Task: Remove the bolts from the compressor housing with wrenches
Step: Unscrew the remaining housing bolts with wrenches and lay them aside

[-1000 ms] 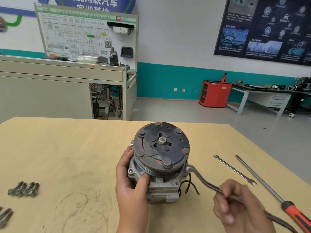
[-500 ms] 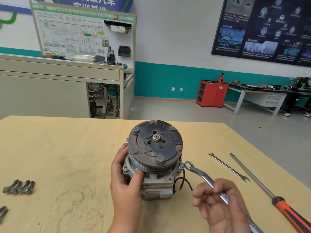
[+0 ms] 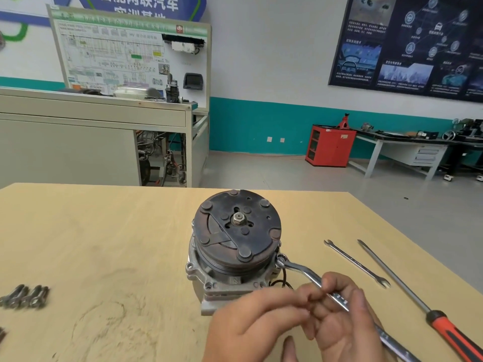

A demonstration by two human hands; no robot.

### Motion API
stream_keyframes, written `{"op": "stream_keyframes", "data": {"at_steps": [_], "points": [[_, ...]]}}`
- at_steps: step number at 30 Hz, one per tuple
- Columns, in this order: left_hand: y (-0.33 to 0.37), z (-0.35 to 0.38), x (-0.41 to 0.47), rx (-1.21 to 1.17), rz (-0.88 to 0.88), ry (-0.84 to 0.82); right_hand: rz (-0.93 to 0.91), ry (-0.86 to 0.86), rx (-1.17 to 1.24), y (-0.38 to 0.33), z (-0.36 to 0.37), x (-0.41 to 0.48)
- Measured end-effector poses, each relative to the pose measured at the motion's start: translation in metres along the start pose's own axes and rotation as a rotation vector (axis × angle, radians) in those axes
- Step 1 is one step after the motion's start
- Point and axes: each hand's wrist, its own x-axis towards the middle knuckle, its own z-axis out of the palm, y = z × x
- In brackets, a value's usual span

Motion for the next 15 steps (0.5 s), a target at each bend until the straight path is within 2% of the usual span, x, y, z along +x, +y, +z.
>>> {"op": "stream_keyframes", "data": {"at_steps": [7, 13, 15], "points": [[0.005, 0.013, 0.006, 0.139, -0.255, -0.193, 0.084, -0.062, -0.225, -0.026, -0.02, 0.045], [0.006, 0.014, 0.006, 0.126, -0.263, -0.247, 0.042, -0.023, -0.439, -0.015, 0.002, 0.105], [0.004, 0.013, 0.005, 0.118, -0.251, -0.245, 0.062, -0.094, -0.52, -0.004, 0.016, 0.116]]}}
